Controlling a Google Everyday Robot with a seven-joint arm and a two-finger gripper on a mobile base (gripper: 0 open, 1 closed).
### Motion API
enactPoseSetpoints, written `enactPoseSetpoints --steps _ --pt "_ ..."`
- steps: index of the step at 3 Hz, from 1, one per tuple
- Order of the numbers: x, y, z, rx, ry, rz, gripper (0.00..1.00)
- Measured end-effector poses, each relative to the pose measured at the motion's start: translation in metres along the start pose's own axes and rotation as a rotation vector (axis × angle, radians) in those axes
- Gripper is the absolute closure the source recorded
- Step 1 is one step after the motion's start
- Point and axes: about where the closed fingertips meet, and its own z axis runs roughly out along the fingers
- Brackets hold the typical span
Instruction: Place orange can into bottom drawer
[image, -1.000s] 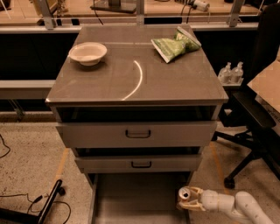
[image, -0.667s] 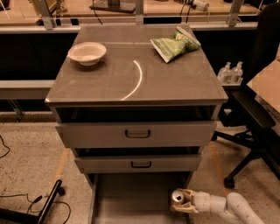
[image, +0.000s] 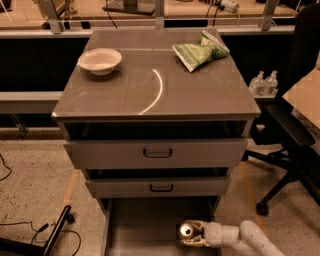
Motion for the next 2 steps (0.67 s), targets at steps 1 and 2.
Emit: enactPoseSetpoints --steps 1,2 --pt "0.006 0.008 0.031 -0.032 -0.011 -0.026 1.0" --pt "0.011 0.019 0.059 -0.063 -0.011 -0.039 1.0"
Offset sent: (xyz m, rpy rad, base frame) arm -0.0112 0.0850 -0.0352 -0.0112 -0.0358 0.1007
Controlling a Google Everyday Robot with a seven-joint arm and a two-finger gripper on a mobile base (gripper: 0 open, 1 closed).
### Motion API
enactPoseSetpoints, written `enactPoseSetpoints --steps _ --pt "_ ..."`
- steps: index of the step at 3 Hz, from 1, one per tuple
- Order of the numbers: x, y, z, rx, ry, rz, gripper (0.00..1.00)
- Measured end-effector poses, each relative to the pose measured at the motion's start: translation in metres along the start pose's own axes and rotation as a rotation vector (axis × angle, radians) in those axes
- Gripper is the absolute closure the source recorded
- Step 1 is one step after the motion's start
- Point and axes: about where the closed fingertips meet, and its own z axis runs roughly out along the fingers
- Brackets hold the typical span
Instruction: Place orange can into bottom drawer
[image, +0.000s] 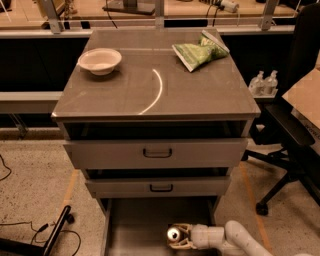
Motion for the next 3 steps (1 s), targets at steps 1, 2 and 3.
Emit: enactPoseSetpoints --steps 1,2,3 --pt "0.002 0.008 0.021 -0.019 0.003 -0.009 1.0" --pt "0.006 0.018 0.054 -0.043 -0.014 0.002 1.0" --pt "0.009 0.023 0.078 -0.063 -0.023 0.018 1.0"
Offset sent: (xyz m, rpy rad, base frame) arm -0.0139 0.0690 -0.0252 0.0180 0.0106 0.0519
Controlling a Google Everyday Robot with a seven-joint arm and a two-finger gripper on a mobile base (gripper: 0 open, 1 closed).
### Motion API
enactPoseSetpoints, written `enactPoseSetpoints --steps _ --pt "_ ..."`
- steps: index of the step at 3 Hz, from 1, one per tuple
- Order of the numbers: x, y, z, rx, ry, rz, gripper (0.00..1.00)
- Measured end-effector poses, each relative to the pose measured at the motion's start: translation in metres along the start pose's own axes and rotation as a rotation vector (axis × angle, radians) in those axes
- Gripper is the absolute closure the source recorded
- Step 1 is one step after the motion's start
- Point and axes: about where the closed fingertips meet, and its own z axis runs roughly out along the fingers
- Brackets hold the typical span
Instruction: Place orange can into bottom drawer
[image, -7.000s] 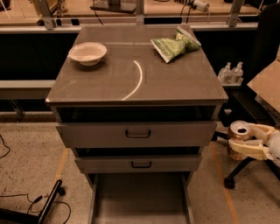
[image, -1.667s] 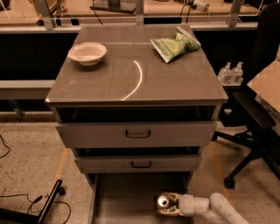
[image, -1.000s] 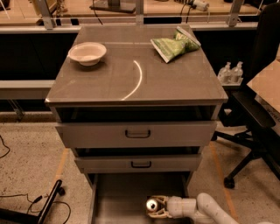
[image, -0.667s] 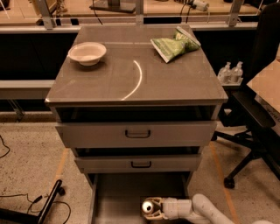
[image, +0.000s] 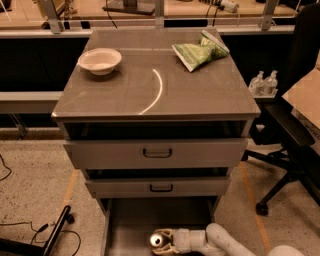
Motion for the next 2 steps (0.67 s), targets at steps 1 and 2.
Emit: enactPoseSetpoints --steps 1,2 --pt "0.001 -0.003 0.018 -0.009 -0.002 0.012 1.0" --pt "0.002 -0.004 0.032 -0.011 0.005 0.019 1.0"
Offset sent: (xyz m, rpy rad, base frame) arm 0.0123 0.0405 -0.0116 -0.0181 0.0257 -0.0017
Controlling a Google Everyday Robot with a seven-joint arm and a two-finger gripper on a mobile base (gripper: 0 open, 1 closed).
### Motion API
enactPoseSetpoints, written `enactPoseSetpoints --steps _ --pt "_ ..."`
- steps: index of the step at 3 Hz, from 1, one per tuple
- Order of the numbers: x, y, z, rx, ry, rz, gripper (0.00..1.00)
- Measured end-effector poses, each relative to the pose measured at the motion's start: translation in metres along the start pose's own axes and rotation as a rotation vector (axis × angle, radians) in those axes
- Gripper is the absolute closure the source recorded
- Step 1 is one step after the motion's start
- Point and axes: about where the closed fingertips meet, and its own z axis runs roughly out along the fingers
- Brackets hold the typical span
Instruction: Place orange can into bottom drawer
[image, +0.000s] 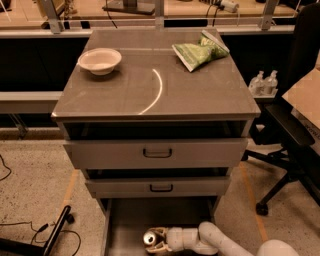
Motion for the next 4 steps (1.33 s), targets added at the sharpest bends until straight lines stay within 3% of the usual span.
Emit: enactPoseSetpoints --steps 3,4 --pt "0.018 -0.002 0.025 0.003 0.046 0.018 1.0" --pt "0.019 -0.001 0.028 0.0 0.044 0.02 0.86"
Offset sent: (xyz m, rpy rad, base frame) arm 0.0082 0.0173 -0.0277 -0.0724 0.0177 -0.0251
